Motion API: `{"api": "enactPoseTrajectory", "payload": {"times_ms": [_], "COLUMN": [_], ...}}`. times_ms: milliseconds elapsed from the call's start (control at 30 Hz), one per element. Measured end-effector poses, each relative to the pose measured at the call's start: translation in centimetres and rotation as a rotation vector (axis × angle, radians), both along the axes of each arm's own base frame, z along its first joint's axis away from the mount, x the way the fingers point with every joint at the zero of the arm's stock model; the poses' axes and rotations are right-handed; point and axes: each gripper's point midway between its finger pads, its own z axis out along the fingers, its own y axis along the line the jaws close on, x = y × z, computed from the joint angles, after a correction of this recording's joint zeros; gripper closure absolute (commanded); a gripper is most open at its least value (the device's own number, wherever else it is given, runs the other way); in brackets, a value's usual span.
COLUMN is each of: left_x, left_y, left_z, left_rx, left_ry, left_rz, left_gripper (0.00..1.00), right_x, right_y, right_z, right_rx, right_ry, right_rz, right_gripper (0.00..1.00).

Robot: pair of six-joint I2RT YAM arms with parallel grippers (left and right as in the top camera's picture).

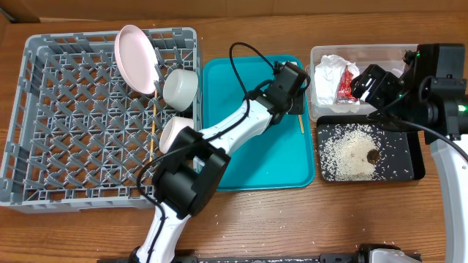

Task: Sort waste into correct bins and load items into the dishwasher
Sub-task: 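Return left gripper to the remaining chopstick and pinch it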

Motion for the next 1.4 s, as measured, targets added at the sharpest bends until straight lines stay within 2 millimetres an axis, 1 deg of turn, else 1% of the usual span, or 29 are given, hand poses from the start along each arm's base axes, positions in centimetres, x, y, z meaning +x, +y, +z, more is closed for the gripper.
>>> {"api": "enactPoseTrajectory", "payload": {"times_ms": [167, 233, 333, 433, 533, 667, 833, 933, 1067, 1233, 1300, 1367, 1400], "left_x": [0.6, 0.7, 0.7, 0.8, 1.0, 1.1, 1.1, 0.8, 0.9, 1.0, 1.2, 1.2, 1.2], "left_y": [0.0, 0.0, -0.4, -0.4, 0.0, 0.4, 0.7, 0.4, -0.1, -0.2, -0.4, -0.4, -0.5], "left_z": [-2.6, -2.9, -2.9, -2.9, -2.8, -2.9, -2.7, -2.4, -2.0, -1.9, -2.2, -3.0, -3.5], "left_rx": [0.043, 0.058, 0.075, 0.090, 0.107, 0.130, 0.195, 0.230, 0.235, 0.234, 0.228, 0.234, 0.238], "left_ry": [-0.023, -0.040, -0.075, -0.092, -0.105, -0.114, -0.156, -0.187, -0.220, -0.228, -0.233, -0.228, -0.230], "left_rz": [0.046, 0.058, 0.077, 0.090, 0.106, 0.118, 0.104, 0.094, 0.085, 0.081, 0.081, 0.078, 0.076], "left_gripper": [0.46, 0.45, 0.45, 0.45, 0.50, 0.53, 0.51, 0.48, 0.44, 0.42, 0.42, 0.43, 0.46], "right_x": [0.0, 0.0, 0.0, 0.0, 0.0, 0.0, 0.0, 0.0, 0.0, 0.0, 0.0, 0.0, 0.0], "right_y": [0.0, 0.0, 0.0, 0.0, 0.0, 0.0, 0.0, 0.0, 0.0, 0.0, 0.0, 0.0, 0.0], "right_z": [0.0, 0.0, 0.0, 0.0, 0.0, 0.0, 0.0, 0.0, 0.0, 0.0, 0.0, 0.0, 0.0], "right_rx": [0.000, 0.000, 0.000, 0.000, -0.001, 0.000, 0.000, 0.000, 0.000, 0.000, 0.000, 0.000, 0.000], "right_ry": [0.000, 0.000, 0.001, 0.000, 0.000, 0.000, 0.000, 0.000, 0.000, 0.000, 0.000, 0.000, 0.000], "right_rz": [0.000, 0.000, 0.001, 0.001, 0.000, 0.000, 0.001, 0.001, 0.001, 0.001, 0.000, 0.000, 0.001], "right_gripper": [0.00, 0.00, 0.00, 0.00, 0.00, 0.00, 0.00, 0.00, 0.00, 0.00, 0.00, 0.00, 0.00]}}
